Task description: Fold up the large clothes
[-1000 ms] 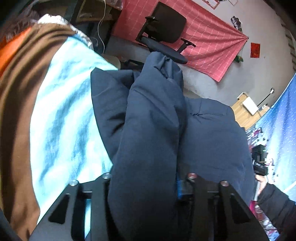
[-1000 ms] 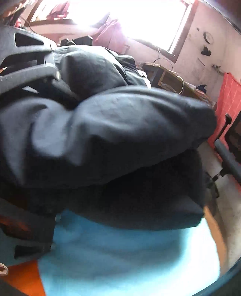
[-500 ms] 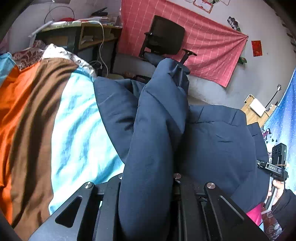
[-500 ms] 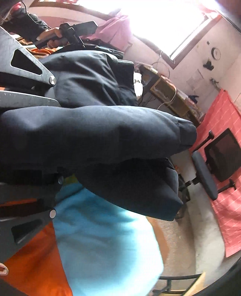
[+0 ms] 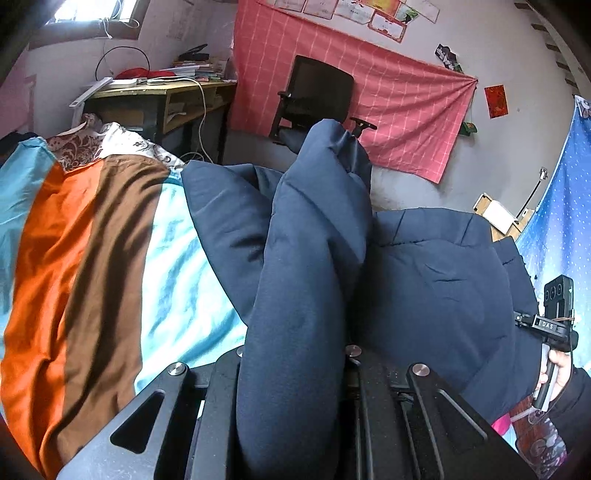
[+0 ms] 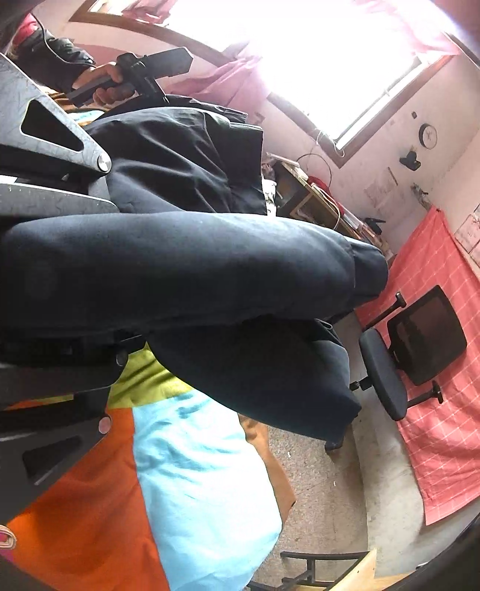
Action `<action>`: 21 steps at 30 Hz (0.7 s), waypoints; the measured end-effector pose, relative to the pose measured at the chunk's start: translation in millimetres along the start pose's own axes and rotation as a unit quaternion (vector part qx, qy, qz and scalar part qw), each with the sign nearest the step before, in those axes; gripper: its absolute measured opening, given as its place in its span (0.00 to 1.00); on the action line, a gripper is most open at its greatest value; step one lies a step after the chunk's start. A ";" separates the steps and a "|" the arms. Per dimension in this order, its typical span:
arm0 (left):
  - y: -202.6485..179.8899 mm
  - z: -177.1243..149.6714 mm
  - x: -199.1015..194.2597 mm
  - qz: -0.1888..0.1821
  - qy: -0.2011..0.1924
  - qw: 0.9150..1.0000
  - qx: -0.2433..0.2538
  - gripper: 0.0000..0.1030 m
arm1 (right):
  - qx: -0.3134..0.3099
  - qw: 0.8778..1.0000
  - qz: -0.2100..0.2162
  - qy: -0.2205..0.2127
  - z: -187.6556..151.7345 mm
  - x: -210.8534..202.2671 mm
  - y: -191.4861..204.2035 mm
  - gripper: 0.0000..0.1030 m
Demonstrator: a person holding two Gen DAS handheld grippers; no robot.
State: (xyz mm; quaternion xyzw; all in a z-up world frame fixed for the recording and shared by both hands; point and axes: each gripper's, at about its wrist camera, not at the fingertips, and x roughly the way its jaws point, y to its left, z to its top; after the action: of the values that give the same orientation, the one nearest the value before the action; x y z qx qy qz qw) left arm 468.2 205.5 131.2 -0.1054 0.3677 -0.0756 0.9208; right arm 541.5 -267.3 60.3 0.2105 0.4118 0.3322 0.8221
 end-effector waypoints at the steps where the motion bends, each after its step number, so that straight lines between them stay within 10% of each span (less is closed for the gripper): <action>1: 0.9 -1.7 -1.8 0.001 0.003 1.000 0.001 0.12 | 0.001 1.000 0.000 0.001 0.0 -0.6 3.0 0.21; 21: 44.6 -56.5 56.4 0.030 0.075 0.996 -0.026 0.14 | 0.025 0.996 -0.059 0.060 -41.7 67.6 -19.5 0.22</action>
State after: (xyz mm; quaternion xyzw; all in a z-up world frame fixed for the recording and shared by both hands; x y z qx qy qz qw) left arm 472.2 228.6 42.8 -0.1118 0.4410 -0.0457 0.8893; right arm 544.5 -229.1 -11.9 0.1861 0.4806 0.2851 0.8082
